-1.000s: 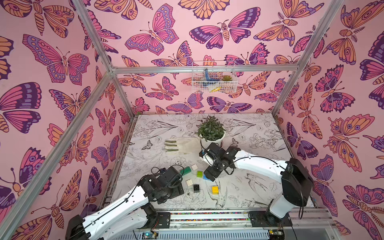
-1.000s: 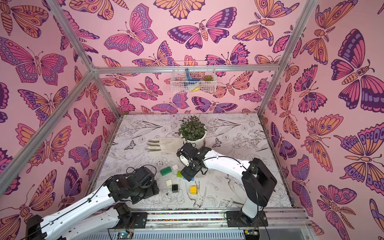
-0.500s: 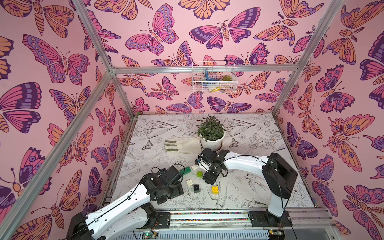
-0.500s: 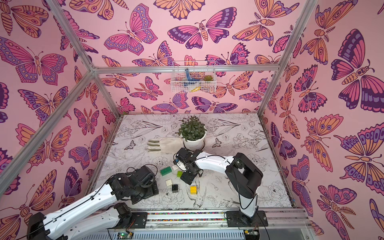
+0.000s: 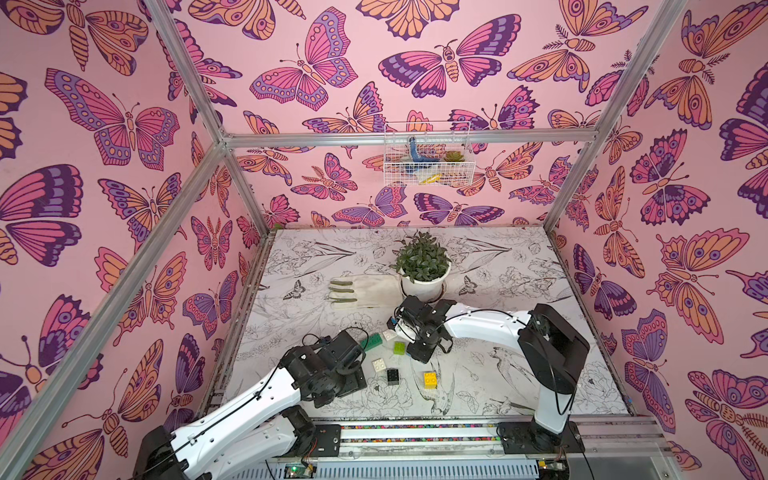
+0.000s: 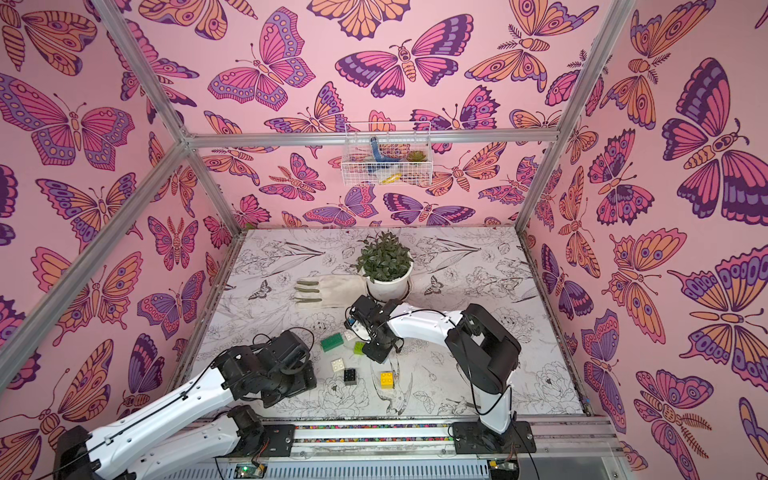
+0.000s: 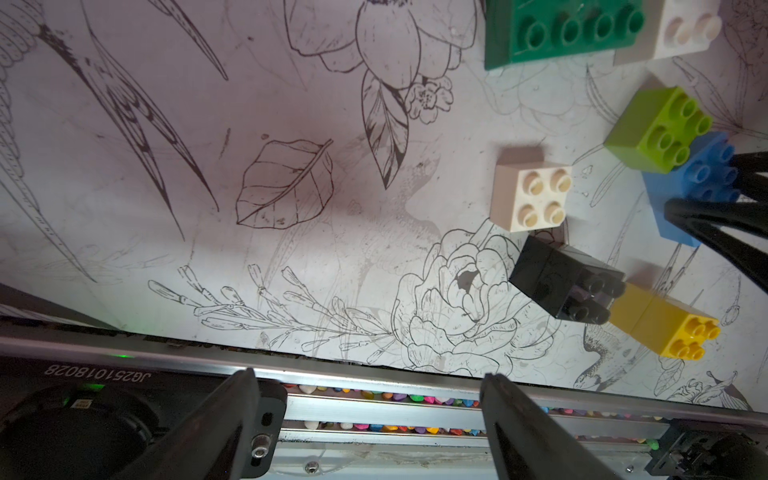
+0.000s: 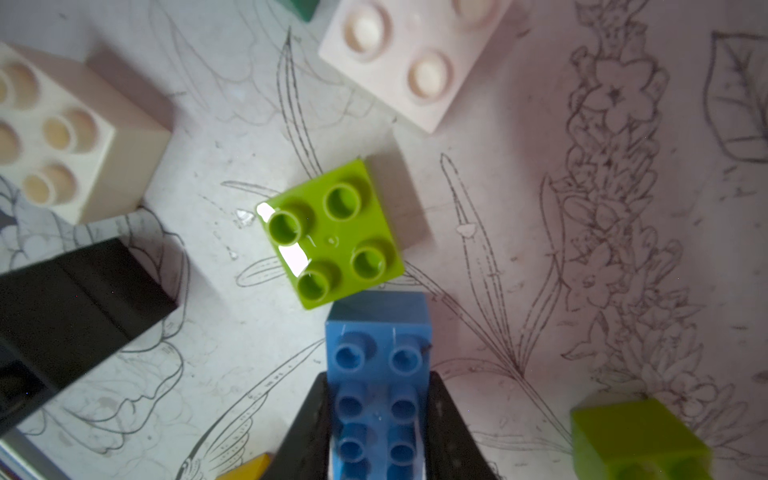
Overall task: Assemble a giraffe with lego
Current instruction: Pick up the lego brick from the center of the board, then adjust the lego brick at the center of the board.
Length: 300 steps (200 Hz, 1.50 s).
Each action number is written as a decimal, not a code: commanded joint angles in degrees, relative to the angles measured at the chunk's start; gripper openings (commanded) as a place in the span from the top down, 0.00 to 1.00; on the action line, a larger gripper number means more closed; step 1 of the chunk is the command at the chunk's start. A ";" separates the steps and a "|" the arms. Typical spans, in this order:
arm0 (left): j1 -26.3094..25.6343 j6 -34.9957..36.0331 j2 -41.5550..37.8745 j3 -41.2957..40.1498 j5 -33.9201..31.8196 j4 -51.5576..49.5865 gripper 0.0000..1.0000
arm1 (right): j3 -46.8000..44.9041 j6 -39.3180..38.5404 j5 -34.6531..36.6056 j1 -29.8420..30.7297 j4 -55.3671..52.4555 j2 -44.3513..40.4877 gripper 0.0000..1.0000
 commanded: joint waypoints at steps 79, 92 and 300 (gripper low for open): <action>0.76 -0.85 8.45 -4.02 1.75 13.10 0.15 | 4.87 -0.24 3.73 0.16 -12.04 -16.47 0.82; 0.76 -1.43 10.78 -4.34 2.25 16.20 0.17 | 4.51 1.06 2.15 0.14 -13.72 -20.71 0.80; -6.21 -3.61 33.40 4.73 3.13 25.86 0.23 | -1.33 1.52 2.49 0.14 -18.89 -32.48 0.78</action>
